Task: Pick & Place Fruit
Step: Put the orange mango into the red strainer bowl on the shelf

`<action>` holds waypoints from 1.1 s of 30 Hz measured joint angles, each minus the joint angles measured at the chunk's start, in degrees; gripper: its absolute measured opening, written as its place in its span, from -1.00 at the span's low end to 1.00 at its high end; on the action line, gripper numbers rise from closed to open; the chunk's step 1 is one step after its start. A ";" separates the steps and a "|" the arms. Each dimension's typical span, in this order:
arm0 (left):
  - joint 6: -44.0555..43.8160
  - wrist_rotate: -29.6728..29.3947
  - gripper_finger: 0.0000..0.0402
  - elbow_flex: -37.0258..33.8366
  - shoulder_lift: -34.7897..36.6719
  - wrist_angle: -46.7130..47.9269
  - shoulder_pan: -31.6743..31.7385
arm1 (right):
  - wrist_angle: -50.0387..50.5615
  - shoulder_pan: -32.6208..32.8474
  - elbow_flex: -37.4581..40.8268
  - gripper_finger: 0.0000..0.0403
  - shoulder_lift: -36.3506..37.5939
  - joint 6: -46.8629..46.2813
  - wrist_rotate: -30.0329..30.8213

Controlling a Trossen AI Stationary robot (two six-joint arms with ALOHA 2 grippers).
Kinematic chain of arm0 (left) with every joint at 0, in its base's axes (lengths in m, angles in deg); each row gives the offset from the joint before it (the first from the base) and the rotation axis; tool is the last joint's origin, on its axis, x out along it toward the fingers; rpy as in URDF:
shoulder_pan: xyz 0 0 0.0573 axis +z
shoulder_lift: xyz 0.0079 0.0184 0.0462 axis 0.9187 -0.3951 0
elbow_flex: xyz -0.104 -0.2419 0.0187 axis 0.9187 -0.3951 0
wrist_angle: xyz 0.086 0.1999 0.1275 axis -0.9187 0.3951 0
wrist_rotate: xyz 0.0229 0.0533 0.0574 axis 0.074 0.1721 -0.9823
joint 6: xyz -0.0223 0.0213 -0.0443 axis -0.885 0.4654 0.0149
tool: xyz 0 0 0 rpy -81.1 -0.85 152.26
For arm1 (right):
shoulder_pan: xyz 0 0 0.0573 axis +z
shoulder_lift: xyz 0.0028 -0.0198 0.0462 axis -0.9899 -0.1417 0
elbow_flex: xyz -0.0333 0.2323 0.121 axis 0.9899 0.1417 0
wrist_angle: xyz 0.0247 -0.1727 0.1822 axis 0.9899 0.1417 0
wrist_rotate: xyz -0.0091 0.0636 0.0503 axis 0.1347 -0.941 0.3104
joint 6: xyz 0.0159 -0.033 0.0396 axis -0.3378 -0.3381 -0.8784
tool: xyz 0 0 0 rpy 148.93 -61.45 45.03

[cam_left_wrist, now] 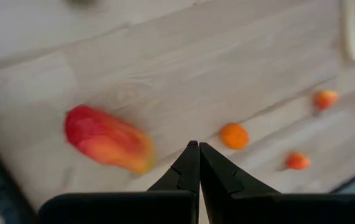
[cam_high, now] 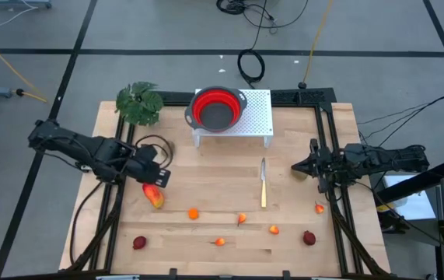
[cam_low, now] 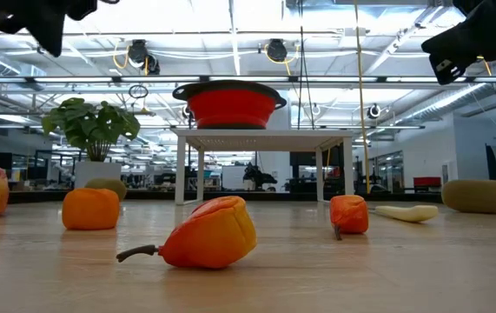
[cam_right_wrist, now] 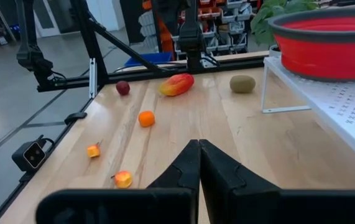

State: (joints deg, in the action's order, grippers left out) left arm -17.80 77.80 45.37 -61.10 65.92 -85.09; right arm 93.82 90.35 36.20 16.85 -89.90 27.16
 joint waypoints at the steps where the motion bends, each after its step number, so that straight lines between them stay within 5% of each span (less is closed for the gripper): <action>1: -0.45 -0.01 -0.96 -0.01 -0.16 0.80 -0.43 | 0.00 -0.01 0.00 -1.00 0.00 0.00 0.00; 12: -8.78 -3.09 -0.81 -0.01 -2.66 6.23 -4.46 | 0.01 0.01 0.00 -1.00 0.00 0.01 -0.24; 33: -32.54 -1.34 0.67 -0.01 -10.73 11.11 -9.97 | 0.02 -0.01 0.00 -1.00 0.00 0.04 -0.26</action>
State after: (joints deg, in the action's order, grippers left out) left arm -50.34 76.46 45.36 -71.83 77.04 -95.06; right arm 93.84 90.34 36.20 16.85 -89.86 26.90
